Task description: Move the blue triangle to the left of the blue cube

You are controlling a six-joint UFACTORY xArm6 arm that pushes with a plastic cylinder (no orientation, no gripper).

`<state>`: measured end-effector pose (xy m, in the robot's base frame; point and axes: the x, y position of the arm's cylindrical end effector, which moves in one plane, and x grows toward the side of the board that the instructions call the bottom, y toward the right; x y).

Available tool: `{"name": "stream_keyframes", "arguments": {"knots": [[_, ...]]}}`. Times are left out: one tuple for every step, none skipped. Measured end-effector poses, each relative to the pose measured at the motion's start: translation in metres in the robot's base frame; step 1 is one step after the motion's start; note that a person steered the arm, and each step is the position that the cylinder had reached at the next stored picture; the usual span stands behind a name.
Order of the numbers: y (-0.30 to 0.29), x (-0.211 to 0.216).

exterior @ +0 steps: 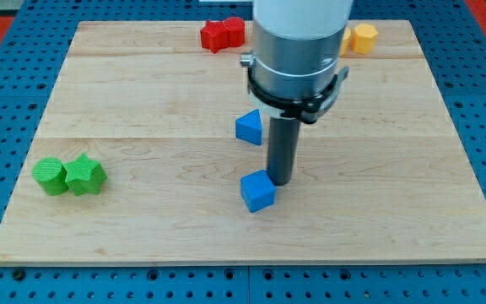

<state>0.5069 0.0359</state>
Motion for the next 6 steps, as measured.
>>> {"name": "stream_keyframes", "arguments": {"knots": [[0.047, -0.008], [0.064, -0.067], [0.029, -0.117], [-0.026, -0.109], [-0.037, -0.059], [-0.039, -0.015]]}}
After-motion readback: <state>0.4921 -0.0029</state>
